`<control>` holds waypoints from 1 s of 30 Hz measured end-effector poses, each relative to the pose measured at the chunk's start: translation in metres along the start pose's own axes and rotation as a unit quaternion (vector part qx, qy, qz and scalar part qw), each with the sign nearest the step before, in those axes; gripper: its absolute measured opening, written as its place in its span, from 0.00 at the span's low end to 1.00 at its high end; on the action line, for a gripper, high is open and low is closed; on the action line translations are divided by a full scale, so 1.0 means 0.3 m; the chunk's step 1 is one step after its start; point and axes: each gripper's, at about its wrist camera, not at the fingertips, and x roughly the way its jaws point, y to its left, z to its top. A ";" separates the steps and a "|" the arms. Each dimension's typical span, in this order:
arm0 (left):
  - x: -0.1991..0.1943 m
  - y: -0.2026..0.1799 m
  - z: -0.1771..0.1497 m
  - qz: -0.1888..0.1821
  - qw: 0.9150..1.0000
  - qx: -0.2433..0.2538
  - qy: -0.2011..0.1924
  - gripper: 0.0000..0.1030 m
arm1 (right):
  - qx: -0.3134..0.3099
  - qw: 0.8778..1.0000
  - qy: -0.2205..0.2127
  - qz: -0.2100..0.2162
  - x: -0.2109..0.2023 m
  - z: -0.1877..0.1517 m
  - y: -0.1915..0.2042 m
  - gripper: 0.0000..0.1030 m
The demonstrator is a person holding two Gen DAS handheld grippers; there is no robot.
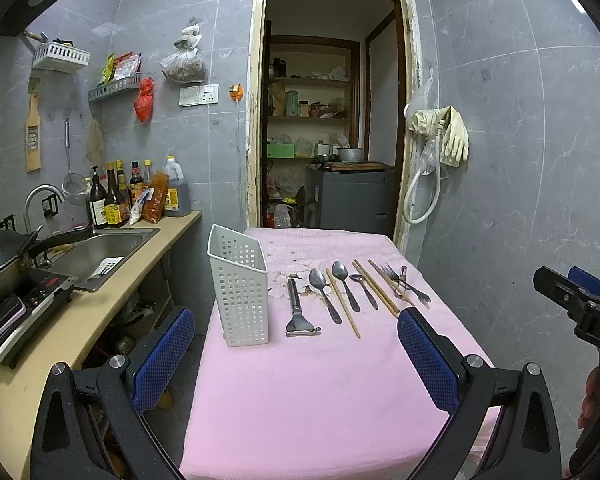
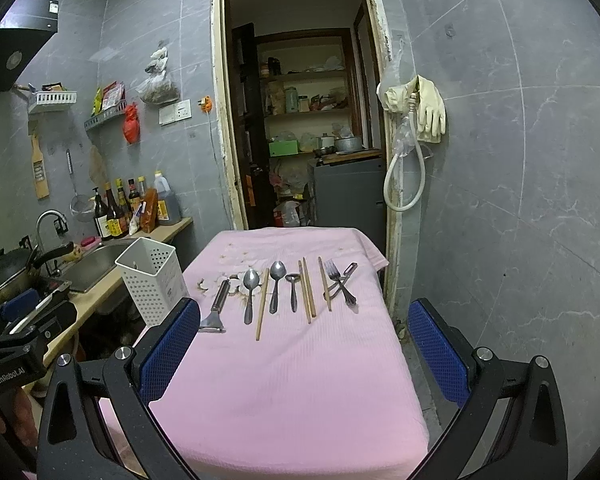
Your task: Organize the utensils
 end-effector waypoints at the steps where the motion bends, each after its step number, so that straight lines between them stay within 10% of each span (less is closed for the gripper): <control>1: 0.001 -0.001 0.000 0.000 1.000 0.001 0.000 0.99 | 0.001 1.000 0.000 -0.001 0.002 0.001 0.000 0.99; 18: 0.148 -0.001 0.115 -0.024 0.999 0.013 -0.026 0.99 | -0.003 0.999 -0.028 -0.019 0.097 0.114 0.009 0.99; 30: 0.432 -0.093 0.253 -0.017 0.999 0.014 -0.047 0.99 | -0.006 0.999 -0.040 -0.015 0.409 0.275 -0.066 0.99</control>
